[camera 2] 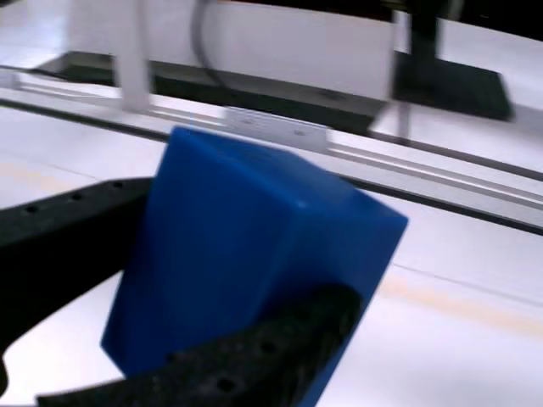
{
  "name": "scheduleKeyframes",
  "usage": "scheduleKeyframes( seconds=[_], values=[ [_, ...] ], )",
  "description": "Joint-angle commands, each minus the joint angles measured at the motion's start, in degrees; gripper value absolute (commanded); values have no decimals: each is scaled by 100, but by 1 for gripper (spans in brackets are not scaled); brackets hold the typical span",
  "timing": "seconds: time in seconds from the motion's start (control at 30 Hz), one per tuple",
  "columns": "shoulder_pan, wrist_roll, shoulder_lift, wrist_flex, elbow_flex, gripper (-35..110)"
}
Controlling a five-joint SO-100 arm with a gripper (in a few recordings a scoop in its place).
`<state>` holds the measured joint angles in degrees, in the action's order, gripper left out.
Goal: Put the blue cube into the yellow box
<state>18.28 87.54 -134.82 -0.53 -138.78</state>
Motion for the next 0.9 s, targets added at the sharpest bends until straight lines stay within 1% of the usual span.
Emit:
scheduleKeyframes(
  seconds=[0.0,0.1,0.17,0.33,0.43,0.63,0.87],
  values=[
    [-809,141,-958,1274,914,15],
    [-1397,299,-1230,2180,1072,15],
    [-1802,334,-1380,2971,1239,14],
    [-2856,-70,-1591,4781,1793,15],
    [-3472,-387,-1547,5678,2145,15],
    [-4324,-1011,-870,6768,2830,15],
    [-5106,-1740,316,7225,3577,15]
  ],
)
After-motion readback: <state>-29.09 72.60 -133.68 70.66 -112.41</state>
